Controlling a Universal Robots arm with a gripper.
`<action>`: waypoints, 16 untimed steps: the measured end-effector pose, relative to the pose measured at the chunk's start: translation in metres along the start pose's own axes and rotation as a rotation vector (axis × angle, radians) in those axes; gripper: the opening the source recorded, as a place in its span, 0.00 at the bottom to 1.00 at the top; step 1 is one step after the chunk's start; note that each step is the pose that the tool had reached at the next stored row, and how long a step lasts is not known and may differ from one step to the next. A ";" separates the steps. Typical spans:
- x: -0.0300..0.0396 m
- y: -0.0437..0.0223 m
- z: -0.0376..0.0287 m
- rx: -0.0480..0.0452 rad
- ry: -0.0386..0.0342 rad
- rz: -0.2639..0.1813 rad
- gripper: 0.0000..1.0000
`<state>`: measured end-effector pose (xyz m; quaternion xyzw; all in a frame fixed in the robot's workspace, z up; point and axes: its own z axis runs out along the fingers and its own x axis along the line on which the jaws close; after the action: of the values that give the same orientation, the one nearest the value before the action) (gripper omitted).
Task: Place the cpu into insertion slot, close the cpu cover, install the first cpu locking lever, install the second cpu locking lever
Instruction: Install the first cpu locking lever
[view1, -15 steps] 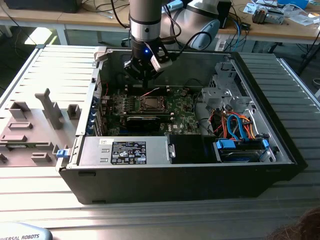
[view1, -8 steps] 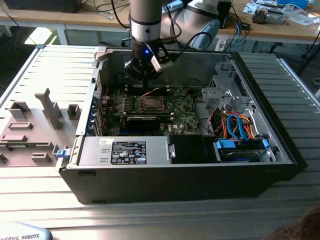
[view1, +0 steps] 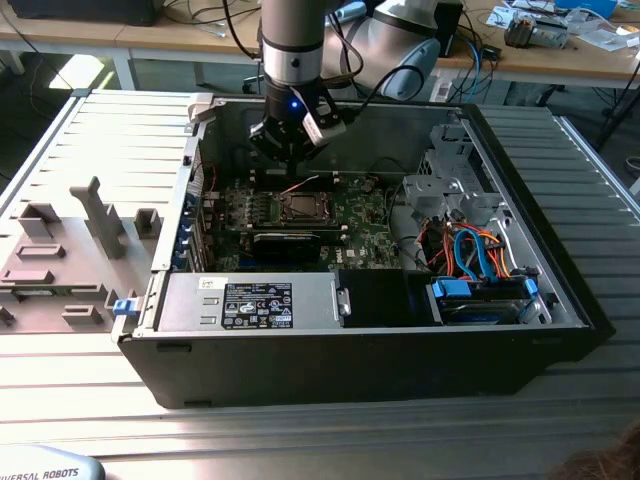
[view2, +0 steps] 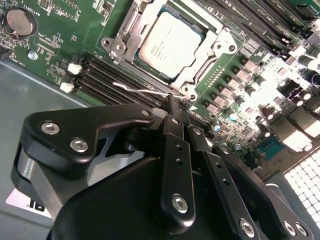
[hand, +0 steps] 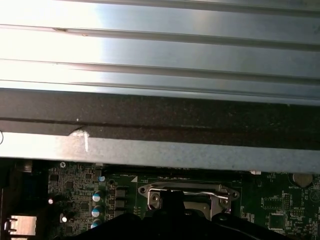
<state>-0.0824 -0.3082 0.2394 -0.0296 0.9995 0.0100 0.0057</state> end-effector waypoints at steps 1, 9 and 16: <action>-0.0001 0.0000 0.0002 0.0001 0.0000 0.000 0.11; -0.0005 -0.0001 0.0023 0.0000 -0.0001 0.000 0.11; -0.0007 -0.0001 0.0039 0.0000 -0.0001 0.000 0.11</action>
<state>-0.0817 -0.3082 0.2355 -0.0296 0.9995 0.0100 0.0058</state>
